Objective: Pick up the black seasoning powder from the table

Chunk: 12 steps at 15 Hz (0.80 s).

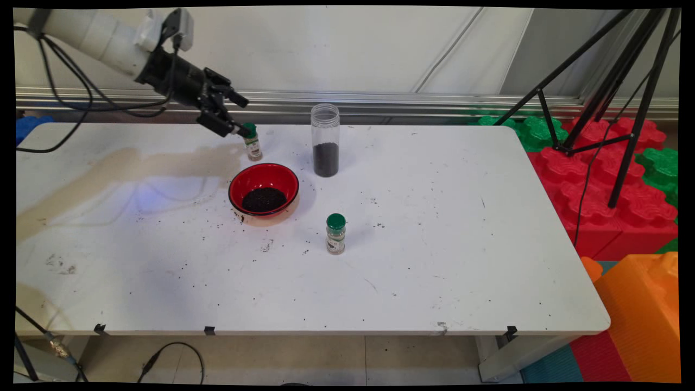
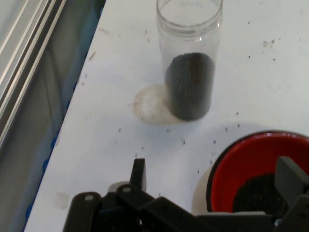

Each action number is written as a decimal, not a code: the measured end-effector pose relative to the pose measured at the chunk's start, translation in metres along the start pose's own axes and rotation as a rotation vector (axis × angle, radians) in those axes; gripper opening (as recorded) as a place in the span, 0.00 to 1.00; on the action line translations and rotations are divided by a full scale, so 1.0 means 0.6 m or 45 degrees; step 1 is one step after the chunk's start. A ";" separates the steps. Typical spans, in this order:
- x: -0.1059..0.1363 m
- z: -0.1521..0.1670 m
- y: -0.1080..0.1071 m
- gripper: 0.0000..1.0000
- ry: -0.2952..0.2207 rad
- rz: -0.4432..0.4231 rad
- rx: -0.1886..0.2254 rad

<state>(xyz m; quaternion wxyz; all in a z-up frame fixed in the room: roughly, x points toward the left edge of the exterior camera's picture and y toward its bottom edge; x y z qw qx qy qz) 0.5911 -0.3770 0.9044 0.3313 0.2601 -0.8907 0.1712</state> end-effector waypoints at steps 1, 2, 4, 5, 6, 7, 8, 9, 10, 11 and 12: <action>0.003 0.011 -0.006 1.00 0.013 0.000 -0.014; 0.004 0.021 -0.011 1.00 0.024 0.001 -0.026; 0.003 0.049 -0.024 1.00 0.055 0.005 -0.055; 0.002 0.060 -0.029 1.00 0.068 0.005 -0.066; 0.001 0.072 -0.035 1.00 0.083 0.009 -0.078; 0.000 0.085 -0.040 1.00 0.097 0.013 -0.092; -0.002 0.095 -0.043 1.00 0.110 0.016 -0.105; -0.003 0.107 -0.046 1.00 0.126 0.021 -0.121; -0.003 0.118 -0.049 1.00 0.143 0.027 -0.137; -0.004 0.127 -0.051 1.00 0.157 0.030 -0.148; -0.005 0.135 -0.053 1.00 0.169 0.032 -0.157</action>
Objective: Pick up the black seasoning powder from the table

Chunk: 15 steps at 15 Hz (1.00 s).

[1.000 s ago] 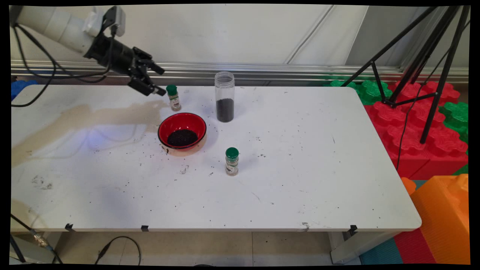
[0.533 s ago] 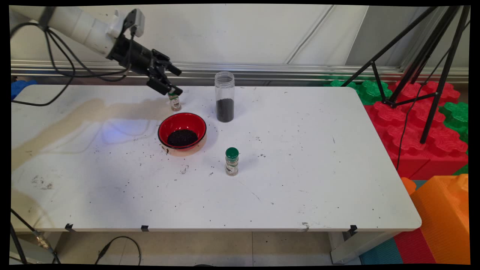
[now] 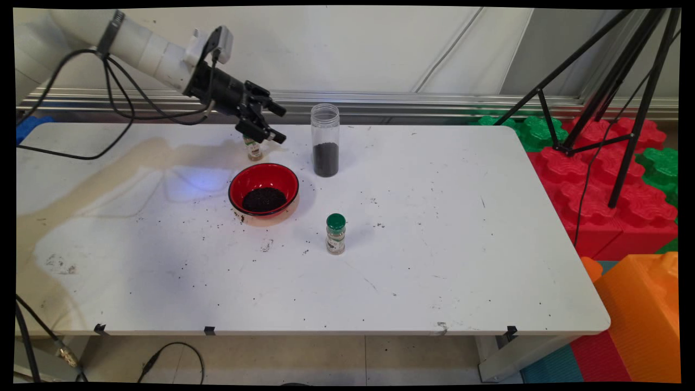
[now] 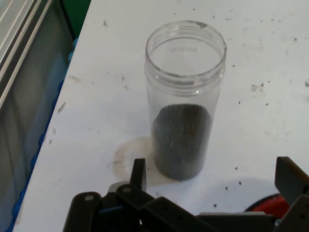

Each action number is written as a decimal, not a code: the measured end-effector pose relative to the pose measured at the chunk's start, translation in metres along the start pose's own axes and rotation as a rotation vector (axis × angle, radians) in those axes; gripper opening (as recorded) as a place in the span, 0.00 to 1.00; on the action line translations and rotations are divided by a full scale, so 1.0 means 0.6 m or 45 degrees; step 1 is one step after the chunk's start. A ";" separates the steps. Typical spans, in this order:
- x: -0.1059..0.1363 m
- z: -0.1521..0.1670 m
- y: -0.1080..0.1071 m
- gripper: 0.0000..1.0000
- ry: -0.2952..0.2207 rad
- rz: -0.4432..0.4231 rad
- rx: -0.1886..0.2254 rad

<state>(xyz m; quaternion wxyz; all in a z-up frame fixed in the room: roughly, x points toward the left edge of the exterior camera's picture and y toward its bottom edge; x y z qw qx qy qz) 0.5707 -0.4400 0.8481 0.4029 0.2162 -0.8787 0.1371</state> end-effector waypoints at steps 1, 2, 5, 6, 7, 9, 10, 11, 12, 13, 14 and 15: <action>-0.001 0.007 -0.002 1.00 0.012 0.001 -0.008; -0.002 0.013 -0.003 1.00 0.021 0.000 -0.014; -0.007 0.040 -0.007 1.00 0.062 -0.011 -0.040; -0.009 0.052 -0.008 1.00 0.081 -0.015 -0.048; -0.010 0.060 -0.008 1.00 0.092 -0.017 -0.053; -0.011 0.077 -0.009 1.00 0.119 -0.022 -0.061; -0.011 0.083 -0.010 1.00 0.129 -0.026 -0.064; -0.012 0.091 -0.010 1.00 0.141 -0.028 -0.068; -0.011 0.099 -0.010 1.00 0.153 -0.032 -0.070; -0.011 0.105 -0.010 1.00 0.162 -0.035 -0.070; -0.011 0.109 -0.010 1.00 0.169 -0.038 -0.071; -0.010 0.114 -0.010 1.00 0.177 -0.041 -0.071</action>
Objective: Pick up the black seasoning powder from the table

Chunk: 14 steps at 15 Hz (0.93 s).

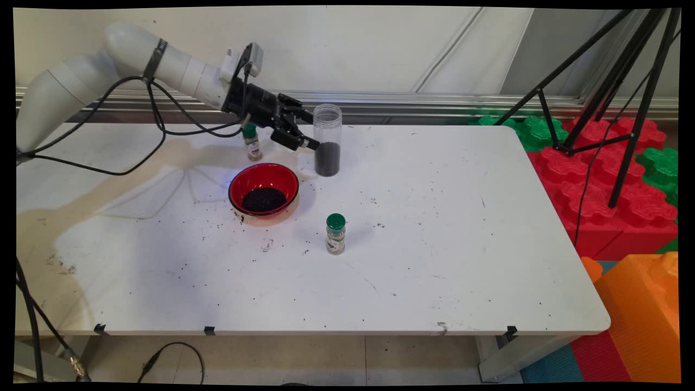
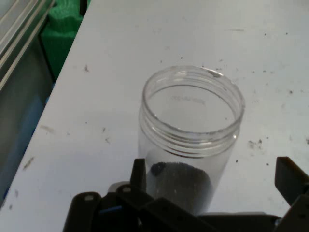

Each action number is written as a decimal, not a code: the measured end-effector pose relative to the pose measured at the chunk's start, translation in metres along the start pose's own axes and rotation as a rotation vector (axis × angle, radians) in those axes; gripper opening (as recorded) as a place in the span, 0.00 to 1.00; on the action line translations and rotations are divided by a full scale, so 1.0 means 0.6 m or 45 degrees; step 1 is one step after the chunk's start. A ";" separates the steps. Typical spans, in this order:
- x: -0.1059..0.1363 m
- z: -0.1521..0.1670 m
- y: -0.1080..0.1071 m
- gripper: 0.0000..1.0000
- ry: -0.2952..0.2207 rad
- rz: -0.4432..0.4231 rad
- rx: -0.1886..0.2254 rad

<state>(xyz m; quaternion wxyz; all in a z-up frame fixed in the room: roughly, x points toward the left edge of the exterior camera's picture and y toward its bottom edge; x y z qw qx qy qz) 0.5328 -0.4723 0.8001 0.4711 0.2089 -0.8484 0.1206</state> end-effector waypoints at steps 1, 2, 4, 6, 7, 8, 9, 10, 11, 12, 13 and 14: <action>0.000 0.004 0.000 1.00 0.005 -0.002 0.000; -0.001 0.009 -0.001 1.00 0.012 -0.006 0.000; -0.001 0.017 -0.002 1.00 0.022 -0.011 0.002; -0.002 0.026 -0.002 1.00 0.031 -0.017 0.006; -0.002 0.031 -0.003 1.00 0.036 -0.019 0.007; -0.003 0.035 -0.003 1.00 0.039 -0.019 0.009; -0.003 0.038 -0.003 1.00 0.042 -0.020 0.012; -0.003 0.042 -0.004 1.00 0.045 -0.020 0.014; -0.004 0.046 -0.005 1.00 0.047 -0.019 0.017; -0.004 0.049 -0.005 1.00 0.049 -0.019 0.020; -0.004 0.052 -0.006 1.00 0.052 -0.018 0.024; -0.004 0.056 -0.006 1.00 0.055 -0.016 0.029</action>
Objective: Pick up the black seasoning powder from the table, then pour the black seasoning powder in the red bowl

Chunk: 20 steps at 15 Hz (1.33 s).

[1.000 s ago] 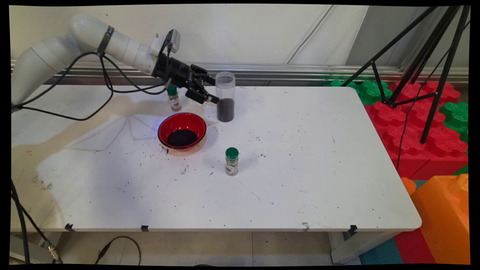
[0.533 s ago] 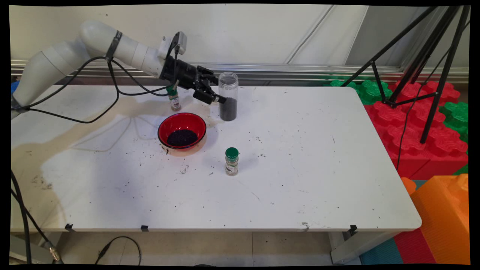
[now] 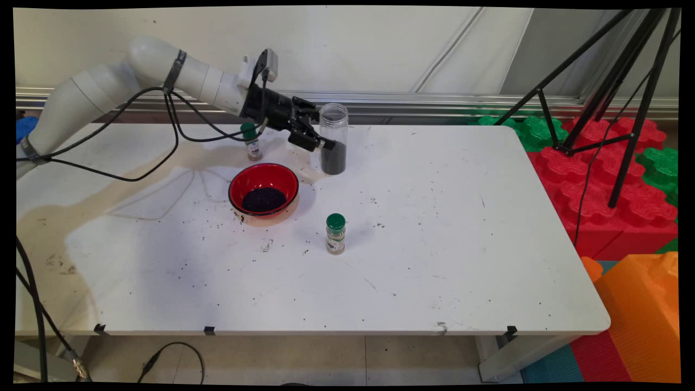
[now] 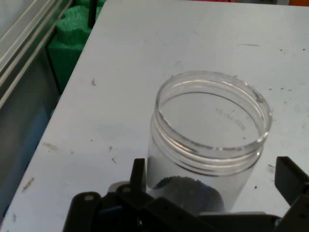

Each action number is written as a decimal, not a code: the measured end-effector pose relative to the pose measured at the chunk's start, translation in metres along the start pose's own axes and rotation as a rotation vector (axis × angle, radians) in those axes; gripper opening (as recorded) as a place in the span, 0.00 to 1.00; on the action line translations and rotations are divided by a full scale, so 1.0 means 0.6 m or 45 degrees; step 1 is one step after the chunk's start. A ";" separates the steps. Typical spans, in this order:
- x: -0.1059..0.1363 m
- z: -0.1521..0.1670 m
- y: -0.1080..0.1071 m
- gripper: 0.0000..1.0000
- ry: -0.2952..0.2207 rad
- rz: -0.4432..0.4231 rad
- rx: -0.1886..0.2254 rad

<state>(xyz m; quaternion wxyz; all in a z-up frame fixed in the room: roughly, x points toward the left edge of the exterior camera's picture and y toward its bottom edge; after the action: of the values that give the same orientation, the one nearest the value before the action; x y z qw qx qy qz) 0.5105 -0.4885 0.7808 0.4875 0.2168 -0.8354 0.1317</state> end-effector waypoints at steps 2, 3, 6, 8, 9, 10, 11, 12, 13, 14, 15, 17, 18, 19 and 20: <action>0.000 0.005 0.000 1.00 0.004 0.002 0.006; 0.000 0.007 -0.001 1.00 0.006 0.004 0.010; 0.000 0.016 -0.001 1.00 0.014 0.009 0.021; 0.001 0.020 -0.001 1.00 0.018 0.011 0.027; 0.001 0.021 -0.002 1.00 0.019 0.011 0.030; 0.001 0.023 -0.002 1.00 0.022 0.012 0.034; 0.002 0.026 -0.002 1.00 0.024 0.012 0.038; 0.002 0.028 -0.003 1.00 0.027 0.012 0.042; 0.002 0.030 -0.003 0.00 0.029 0.011 0.045; 0.003 0.031 -0.003 0.00 0.030 0.010 0.047; 0.003 0.032 -0.004 0.00 0.032 0.009 0.050; 0.003 0.035 -0.004 0.00 0.035 0.006 0.054; 0.003 0.036 -0.004 0.00 0.035 0.006 0.055; 0.002 0.037 -0.003 0.00 0.035 0.005 0.055; 0.002 0.037 -0.003 0.00 0.036 0.004 0.056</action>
<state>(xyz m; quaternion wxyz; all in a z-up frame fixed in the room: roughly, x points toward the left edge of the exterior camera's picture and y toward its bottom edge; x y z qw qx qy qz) 0.4941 -0.5000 0.7713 0.4943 0.2243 -0.8257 0.1536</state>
